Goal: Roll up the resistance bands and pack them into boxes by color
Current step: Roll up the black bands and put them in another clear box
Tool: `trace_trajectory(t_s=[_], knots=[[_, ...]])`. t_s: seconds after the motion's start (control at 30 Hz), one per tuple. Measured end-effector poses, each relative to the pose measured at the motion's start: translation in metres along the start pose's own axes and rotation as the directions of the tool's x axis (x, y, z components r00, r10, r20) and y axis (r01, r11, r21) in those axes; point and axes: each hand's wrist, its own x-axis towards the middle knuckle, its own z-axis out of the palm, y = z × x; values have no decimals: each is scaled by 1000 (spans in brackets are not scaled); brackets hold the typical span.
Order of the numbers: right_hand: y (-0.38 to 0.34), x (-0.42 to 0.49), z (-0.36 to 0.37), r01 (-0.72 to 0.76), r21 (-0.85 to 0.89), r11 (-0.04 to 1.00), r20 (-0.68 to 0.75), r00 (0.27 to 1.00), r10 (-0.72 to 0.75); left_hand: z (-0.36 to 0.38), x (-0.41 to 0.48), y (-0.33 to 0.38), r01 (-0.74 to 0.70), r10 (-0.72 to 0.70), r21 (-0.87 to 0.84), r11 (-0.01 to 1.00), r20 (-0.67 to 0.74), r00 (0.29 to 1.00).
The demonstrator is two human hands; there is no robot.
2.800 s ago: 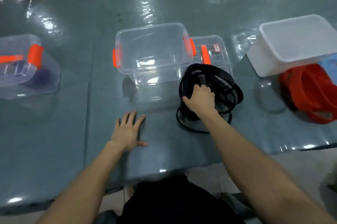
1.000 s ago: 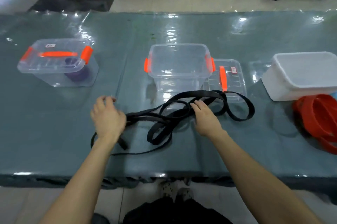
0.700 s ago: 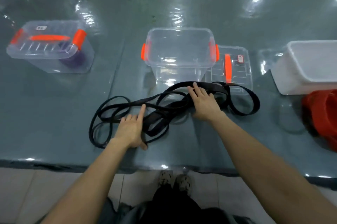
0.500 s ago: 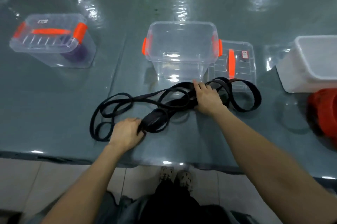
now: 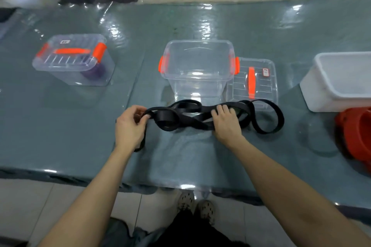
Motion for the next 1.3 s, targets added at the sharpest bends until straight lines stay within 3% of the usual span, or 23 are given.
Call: trace_trajectory(t_s=[0.27,0.43,0.5,0.63,0.77,0.87,0.93,1.03,1.3], knots=[[-6,37,-9,11,-52,999,-8,1000,-12,-10,-26,-28,0,-14,120,993,115,993],[-13,42,-1,189,-74,979,-111,974,-196,-15,-37,-31,109,-120,124,986,90,989],[-15,42,4,180,13,984,-40,983,-179,-17,-36,-29,188,-191,57,980,35,981],[-10,49,10,28,112,993,185,982,-48,-23,-30,-26,279,-294,-123,952,-123,948],[-7,55,3,22,109,994,213,976,-45,-35,-15,-21,339,-416,-326,883,-204,886],[-11,49,-1,5,119,993,209,977,-30,-39,-8,-16,279,-333,-279,919,-170,928],[-12,45,1,-56,165,985,229,973,18,-33,-8,-9,177,-194,-171,969,-87,977],[-6,48,1,-169,236,957,291,952,97,-18,-12,-2,84,-81,-77,994,41,996],[-3,19,13,73,49,996,95,992,-78,15,-10,6,81,-65,-111,990,147,987]])
